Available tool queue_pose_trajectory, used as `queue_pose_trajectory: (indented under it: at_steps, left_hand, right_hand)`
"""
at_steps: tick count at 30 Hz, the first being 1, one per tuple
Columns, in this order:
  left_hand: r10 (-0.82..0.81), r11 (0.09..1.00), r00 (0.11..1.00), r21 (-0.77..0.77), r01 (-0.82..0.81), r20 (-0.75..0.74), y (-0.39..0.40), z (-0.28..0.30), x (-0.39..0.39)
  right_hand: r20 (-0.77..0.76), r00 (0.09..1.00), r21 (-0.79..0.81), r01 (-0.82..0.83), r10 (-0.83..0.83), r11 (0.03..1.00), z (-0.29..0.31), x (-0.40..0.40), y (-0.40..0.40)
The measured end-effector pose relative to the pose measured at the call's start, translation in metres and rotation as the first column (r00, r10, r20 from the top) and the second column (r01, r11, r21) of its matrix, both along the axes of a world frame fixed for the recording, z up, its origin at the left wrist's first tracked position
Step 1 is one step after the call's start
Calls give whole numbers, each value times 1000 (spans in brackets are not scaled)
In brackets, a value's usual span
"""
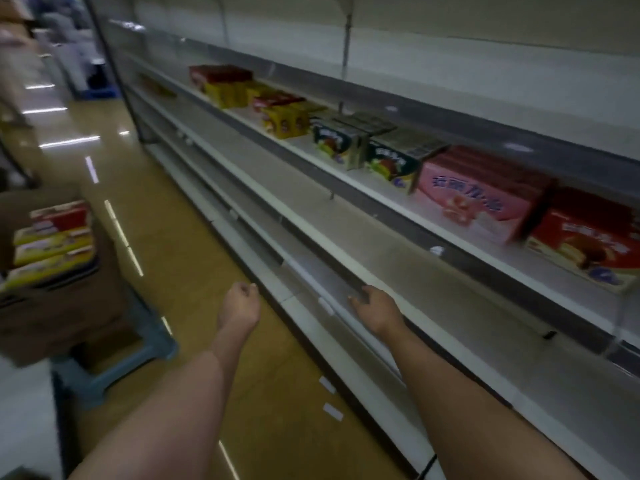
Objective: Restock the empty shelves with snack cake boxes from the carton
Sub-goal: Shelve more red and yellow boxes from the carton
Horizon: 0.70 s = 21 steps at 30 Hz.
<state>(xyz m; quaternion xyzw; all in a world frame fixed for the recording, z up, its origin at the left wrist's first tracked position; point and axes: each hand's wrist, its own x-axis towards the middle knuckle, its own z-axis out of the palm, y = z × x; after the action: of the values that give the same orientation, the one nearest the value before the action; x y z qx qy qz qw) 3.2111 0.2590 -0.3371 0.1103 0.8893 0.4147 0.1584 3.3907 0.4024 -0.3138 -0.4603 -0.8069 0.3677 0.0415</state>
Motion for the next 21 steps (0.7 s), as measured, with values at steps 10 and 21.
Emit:
queue_pose_trajectory:
  at_steps: [10,21]
  left_hand:
    - [246,951,969,-205,-233,40,-179,-25,-149]
    - [483,862,875,-194,-469,28,-293,-43,-267]
  right_hand:
    - [73,955,-52,-284,287,957,-25,-201,-111]
    - [95,863,-117,-485,495,867,-44,-382,-208]
